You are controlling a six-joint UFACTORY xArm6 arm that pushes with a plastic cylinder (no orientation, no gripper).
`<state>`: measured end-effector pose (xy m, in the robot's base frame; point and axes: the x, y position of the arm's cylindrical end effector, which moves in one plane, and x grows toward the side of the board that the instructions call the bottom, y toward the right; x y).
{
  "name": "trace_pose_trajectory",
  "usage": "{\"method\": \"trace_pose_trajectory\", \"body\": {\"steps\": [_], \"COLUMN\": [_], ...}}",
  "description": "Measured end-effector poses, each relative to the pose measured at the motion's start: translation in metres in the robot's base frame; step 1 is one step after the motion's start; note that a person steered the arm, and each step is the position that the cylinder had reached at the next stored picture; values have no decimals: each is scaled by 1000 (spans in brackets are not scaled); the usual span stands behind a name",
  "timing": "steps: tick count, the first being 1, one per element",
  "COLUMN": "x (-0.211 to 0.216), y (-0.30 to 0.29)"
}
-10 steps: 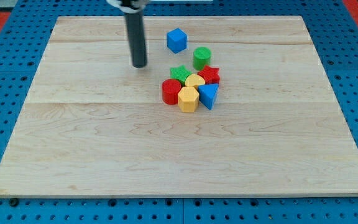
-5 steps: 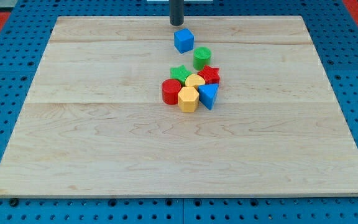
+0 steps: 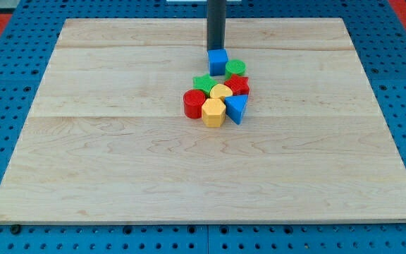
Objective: Move the blue cube left beside the green circle
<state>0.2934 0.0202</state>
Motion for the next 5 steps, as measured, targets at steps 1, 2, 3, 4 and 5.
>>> {"method": "trace_pose_trajectory", "body": {"steps": [1, 2, 3, 4, 5], "x": [18, 30, 35, 35, 3], "y": [0, 0, -2, -25, -43]}}
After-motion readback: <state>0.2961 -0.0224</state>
